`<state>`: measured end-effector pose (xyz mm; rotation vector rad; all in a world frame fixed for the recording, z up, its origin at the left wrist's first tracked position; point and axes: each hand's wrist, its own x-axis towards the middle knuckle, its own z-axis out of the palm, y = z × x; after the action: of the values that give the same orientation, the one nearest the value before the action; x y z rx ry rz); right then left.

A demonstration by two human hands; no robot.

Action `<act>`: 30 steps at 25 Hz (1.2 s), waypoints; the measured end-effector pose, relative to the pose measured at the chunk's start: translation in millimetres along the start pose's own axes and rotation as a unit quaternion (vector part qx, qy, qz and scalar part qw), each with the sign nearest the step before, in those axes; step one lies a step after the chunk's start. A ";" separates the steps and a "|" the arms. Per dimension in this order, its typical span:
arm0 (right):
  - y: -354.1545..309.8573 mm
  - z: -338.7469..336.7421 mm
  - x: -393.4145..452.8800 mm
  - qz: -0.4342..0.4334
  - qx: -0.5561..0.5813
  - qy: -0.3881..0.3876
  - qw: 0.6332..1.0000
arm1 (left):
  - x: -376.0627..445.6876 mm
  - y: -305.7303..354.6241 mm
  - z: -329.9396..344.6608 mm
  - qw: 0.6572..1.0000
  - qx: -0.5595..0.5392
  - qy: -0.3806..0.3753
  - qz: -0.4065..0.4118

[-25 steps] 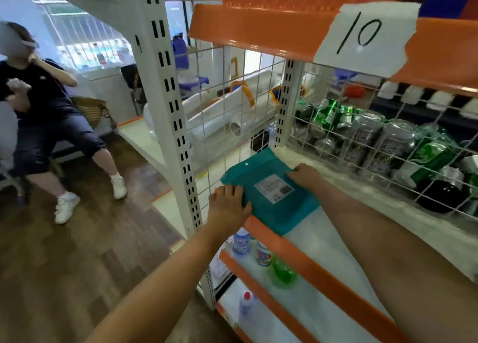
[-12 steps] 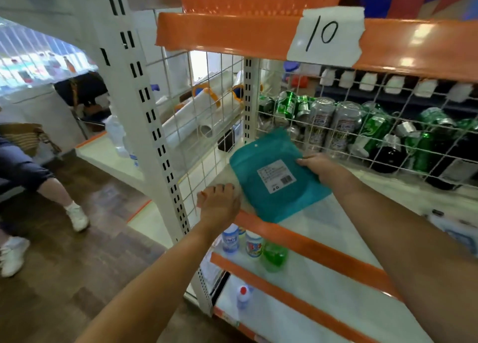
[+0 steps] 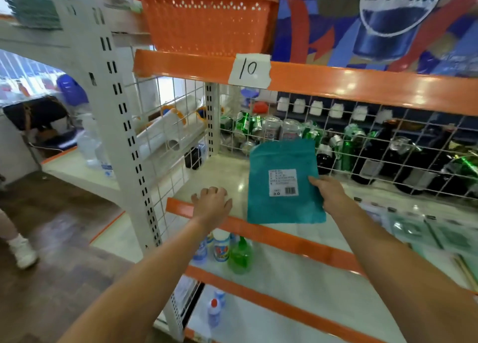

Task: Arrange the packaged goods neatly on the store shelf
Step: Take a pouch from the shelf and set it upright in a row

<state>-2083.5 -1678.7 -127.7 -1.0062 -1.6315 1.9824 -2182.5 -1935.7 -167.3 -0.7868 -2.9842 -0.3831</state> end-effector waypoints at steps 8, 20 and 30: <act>51.5 -92.1 -76.6 0.062 0.036 0.028 0.997 | -69.8 55.1 29.7 0.999 -0.003 -0.050 0.016; 101.2 -137.6 -175.6 0.057 0.094 0.104 0.989 | -132.7 84.4 64.0 0.986 -0.082 -0.092 0.110; 159.4 -108.5 -233.2 0.066 0.118 0.160 0.978 | -180.1 61.6 68.5 0.926 -0.319 -0.198 0.045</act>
<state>-1824.8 -1804.8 -221.4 -1.2870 -1.1561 1.9198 -1993.2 -1953.9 -236.3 -1.1541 -3.1678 -1.3909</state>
